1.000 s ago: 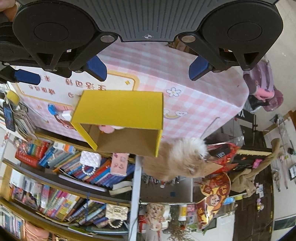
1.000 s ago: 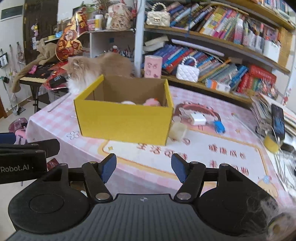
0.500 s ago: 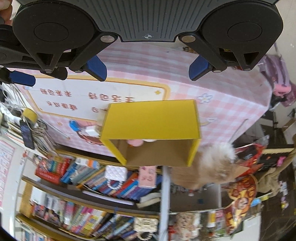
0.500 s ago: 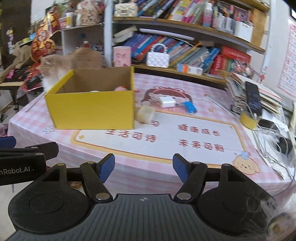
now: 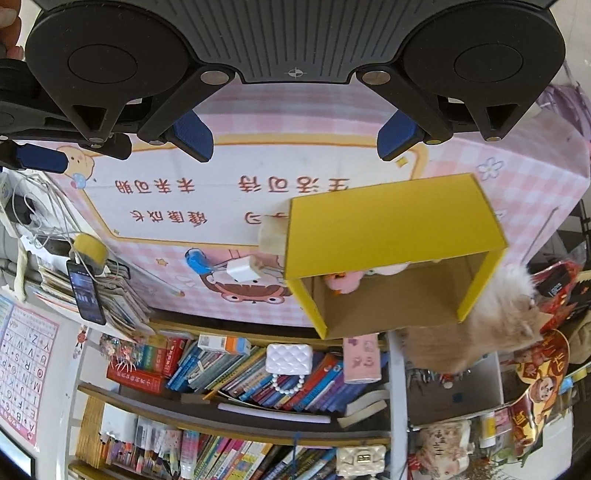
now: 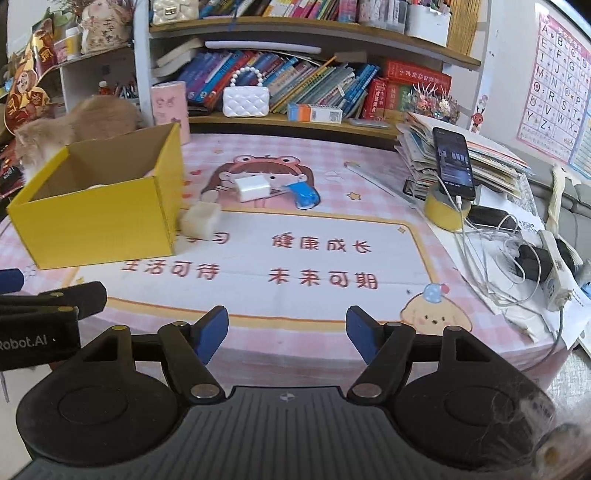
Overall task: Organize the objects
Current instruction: 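Move both grippers back toward the white charger and white cube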
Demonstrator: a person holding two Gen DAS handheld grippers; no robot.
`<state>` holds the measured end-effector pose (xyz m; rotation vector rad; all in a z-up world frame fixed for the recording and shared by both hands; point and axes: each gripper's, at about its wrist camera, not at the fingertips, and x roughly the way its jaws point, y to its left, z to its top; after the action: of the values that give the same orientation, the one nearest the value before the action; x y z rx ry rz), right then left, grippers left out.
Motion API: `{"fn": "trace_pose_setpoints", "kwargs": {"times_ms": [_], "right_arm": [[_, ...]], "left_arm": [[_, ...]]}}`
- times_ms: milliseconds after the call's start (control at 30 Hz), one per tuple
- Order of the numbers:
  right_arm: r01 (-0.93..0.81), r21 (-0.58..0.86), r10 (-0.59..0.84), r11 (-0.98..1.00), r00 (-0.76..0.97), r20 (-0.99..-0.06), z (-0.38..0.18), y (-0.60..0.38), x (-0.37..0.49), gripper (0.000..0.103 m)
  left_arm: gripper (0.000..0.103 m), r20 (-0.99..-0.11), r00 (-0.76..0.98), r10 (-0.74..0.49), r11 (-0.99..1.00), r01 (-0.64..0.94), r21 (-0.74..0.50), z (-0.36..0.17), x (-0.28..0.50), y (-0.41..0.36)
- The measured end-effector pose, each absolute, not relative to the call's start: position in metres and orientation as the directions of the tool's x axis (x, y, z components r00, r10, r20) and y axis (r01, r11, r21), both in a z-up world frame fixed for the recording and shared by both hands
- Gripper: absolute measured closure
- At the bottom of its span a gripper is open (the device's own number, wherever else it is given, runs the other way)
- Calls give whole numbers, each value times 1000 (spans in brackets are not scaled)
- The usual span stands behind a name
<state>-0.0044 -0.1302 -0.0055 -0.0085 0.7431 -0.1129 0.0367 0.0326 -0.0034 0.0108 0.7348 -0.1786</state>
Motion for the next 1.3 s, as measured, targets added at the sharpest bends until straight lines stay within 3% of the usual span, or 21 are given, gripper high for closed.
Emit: {"fn": "trace_pose_setpoints", "kwargs": {"times_ms": [933, 1000, 1067, 1300], "right_arm": [[-57, -7, 36, 998, 716, -697, -19, -239, 106, 32], [-50, 12, 45, 999, 722, -690, -19, -247, 112, 32], [-44, 23, 48, 999, 729, -683, -17, -253, 119, 32], [-46, 23, 50, 999, 740, -671, -16, -268, 139, 33]], "left_arm": [[7, -695, 719, 16, 1000, -19, 4, -20, 118, -78], [12, -685, 729, 23, 1000, -21, 12, -20, 122, -84], [26, -681, 732, 23, 1000, -14, 19, -22, 128, -92], [39, -678, 725, 117, 993, -82, 84, -47, 169, -110]]}}
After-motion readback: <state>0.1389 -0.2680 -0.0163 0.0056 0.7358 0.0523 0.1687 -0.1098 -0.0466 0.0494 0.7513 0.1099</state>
